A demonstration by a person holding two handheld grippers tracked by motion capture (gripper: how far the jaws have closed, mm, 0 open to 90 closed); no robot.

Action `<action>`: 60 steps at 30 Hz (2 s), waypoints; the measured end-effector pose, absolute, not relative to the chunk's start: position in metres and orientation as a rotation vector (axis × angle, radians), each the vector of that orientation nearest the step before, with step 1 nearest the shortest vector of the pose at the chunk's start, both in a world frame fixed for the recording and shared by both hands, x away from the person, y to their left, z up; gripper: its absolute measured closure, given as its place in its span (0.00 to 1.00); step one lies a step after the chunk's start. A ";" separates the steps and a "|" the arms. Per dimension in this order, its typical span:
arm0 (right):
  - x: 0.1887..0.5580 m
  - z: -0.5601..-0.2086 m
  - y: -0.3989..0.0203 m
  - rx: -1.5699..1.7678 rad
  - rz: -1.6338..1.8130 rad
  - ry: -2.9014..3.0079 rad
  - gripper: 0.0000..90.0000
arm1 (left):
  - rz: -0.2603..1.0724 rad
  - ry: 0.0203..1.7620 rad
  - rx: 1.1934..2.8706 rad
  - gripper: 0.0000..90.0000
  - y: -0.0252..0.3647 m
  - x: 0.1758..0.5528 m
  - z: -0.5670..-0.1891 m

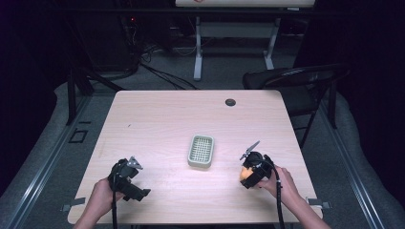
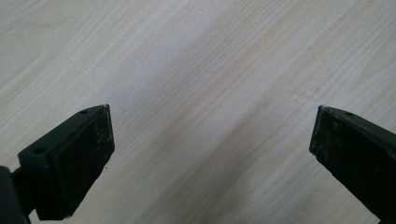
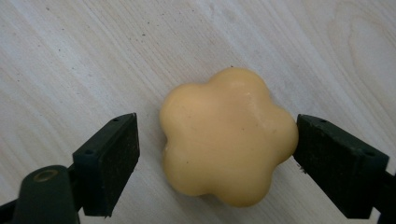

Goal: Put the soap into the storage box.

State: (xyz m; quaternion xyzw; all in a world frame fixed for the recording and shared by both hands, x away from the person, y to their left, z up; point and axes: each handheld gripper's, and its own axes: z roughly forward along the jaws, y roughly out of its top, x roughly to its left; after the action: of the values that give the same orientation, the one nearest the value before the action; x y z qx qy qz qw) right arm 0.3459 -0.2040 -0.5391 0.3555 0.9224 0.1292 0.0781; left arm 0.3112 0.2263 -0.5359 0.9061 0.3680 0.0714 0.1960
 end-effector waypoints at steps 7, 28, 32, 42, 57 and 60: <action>0.346 -0.542 -0.204 1.099 0.377 2.734 0.26 | 0.199 1.029 2.539 0.00 0.227 0.311 -0.536; 0.345 -0.544 -0.202 1.085 0.329 2.725 0.28 | 0.202 1.032 2.540 0.00 0.226 0.311 -0.536; 0.345 -0.543 -0.203 1.075 0.316 2.728 0.29 | 0.200 1.032 2.540 0.00 0.226 0.311 -0.536; 0.344 -0.541 -0.201 1.059 0.345 2.732 0.29 | 0.198 1.030 2.538 0.00 0.226 0.311 -0.536; 0.342 -0.533 -0.202 1.042 0.361 2.712 0.29 | 0.199 1.031 2.537 0.00 0.226 0.311 -0.536; 0.342 -0.531 -0.202 1.041 0.365 2.707 0.29 | 0.198 1.027 2.541 0.00 0.226 0.311 -0.536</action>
State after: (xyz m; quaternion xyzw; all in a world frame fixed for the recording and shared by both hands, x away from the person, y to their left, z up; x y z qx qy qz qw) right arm 0.3420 -0.2023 -0.5312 0.3541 0.9205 0.1240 0.1092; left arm 0.3112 0.2259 -0.5358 0.9069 0.3665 0.0707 0.1956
